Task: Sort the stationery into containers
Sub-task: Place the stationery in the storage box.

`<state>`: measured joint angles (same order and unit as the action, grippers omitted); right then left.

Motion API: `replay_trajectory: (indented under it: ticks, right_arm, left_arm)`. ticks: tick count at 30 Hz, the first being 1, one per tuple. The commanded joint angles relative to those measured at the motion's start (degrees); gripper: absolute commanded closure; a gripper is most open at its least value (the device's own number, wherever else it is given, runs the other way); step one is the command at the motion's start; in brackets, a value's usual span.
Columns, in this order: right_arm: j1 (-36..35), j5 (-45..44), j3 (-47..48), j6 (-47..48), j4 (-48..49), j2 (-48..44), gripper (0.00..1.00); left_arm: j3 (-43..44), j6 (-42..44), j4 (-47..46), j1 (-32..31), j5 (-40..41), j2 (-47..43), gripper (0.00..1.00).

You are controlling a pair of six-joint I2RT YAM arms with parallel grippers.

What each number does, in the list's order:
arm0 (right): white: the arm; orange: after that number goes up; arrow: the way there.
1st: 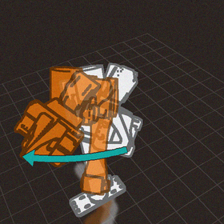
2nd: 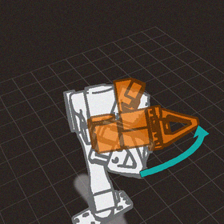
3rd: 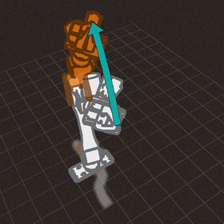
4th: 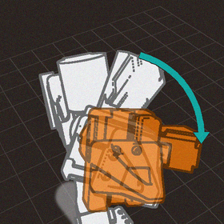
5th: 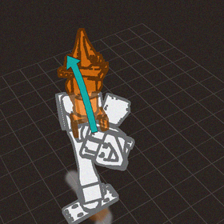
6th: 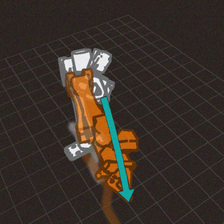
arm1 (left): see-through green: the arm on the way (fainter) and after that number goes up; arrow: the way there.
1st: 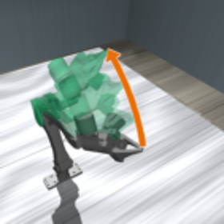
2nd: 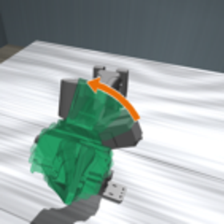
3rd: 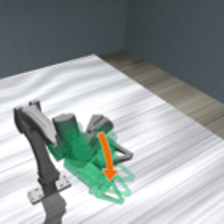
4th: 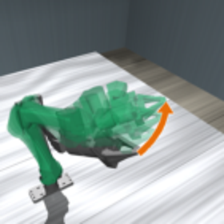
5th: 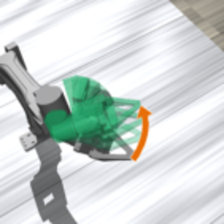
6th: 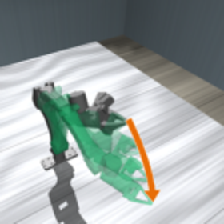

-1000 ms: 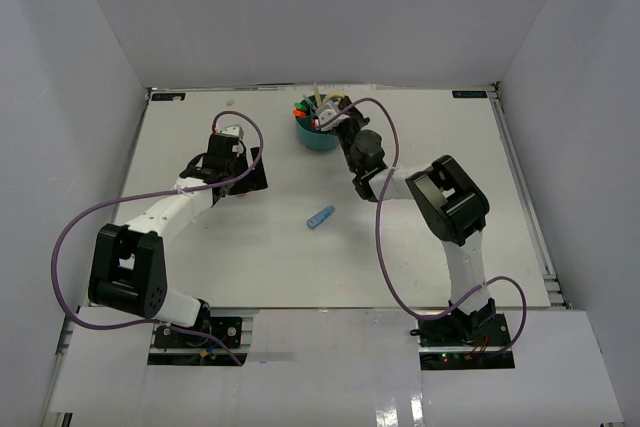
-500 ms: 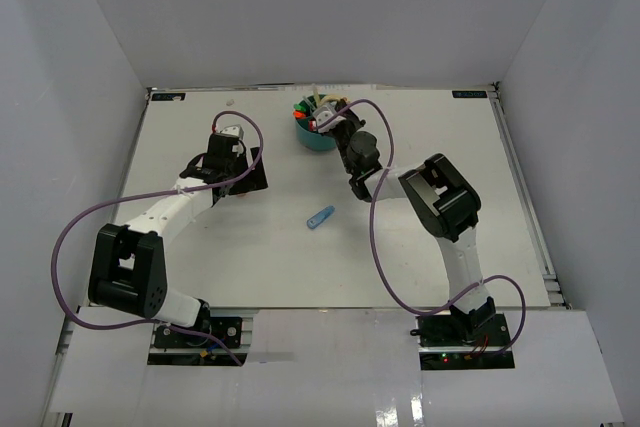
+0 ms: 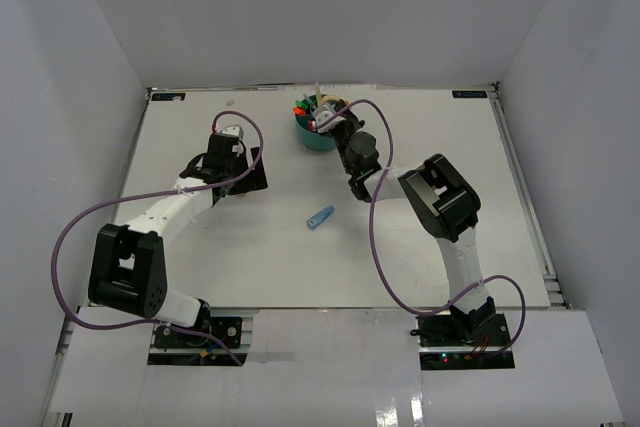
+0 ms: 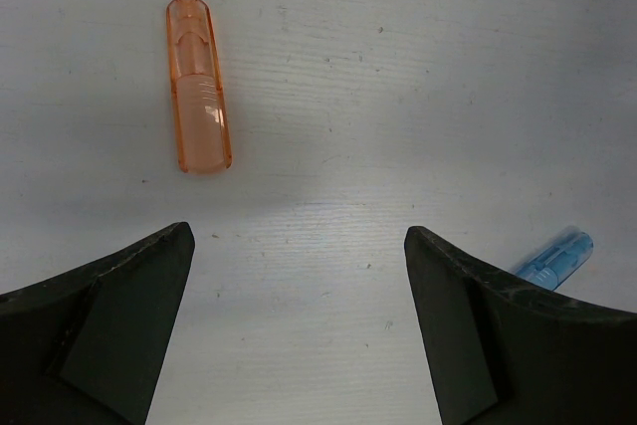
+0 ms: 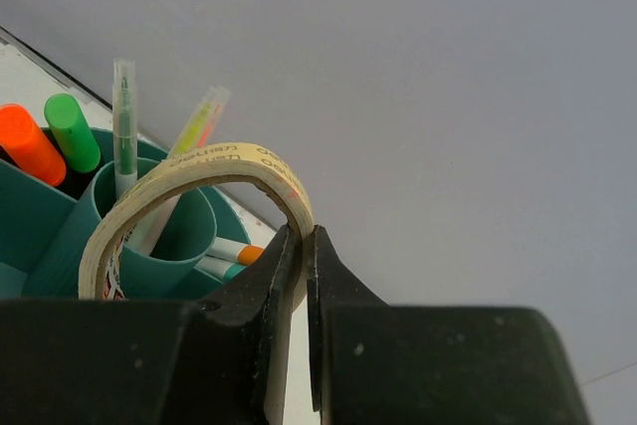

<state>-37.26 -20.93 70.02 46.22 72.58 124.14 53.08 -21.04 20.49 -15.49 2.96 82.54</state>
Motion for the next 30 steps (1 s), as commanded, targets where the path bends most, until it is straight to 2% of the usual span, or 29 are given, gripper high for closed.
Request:
replay_trajectory:
  ticks: [1,7,11,19,20,23,25,30]
  right_arm:
    - [-0.27,-0.61,1.88,-1.74,23.58,0.14,0.92]
    - [-0.19,-0.34,2.84,-2.18,23.49,1.46,0.91]
    - [0.08,-0.52,2.84,-2.71,23.4,1.81,0.8]
    - [0.25,-1.31,2.32,-2.97,23.84,1.64,0.73]
    - [0.25,-1.48,2.32,-2.97,24.01,1.64,0.67]
    - [0.25,-1.48,2.23,-2.97,24.1,1.2,0.58]
    - [0.25,-1.57,1.88,-3.15,24.28,0.67,0.57]
    - [0.25,-2.62,0.3,-2.62,24.8,-0.82,0.46]
  left_arm:
    - [0.62,-0.06,-0.89,0.28,-0.41,-1.16,0.02]
    - [0.62,-0.06,-0.89,0.28,-0.32,-1.07,0.02]
    - [0.71,-0.06,-0.89,0.28,-0.41,-1.07,0.02]
    - [0.71,-0.06,-0.89,0.28,-0.5,-1.16,0.02]
    - [0.71,0.03,-0.89,0.28,-0.5,-1.16,0.02]
    - [0.71,-0.06,-0.89,0.28,-0.5,-1.16,0.02]
    - [0.62,0.03,-0.89,0.28,-0.41,-1.16,0.02]
    - [0.71,-0.06,-0.98,0.28,-0.59,-1.16,0.02]
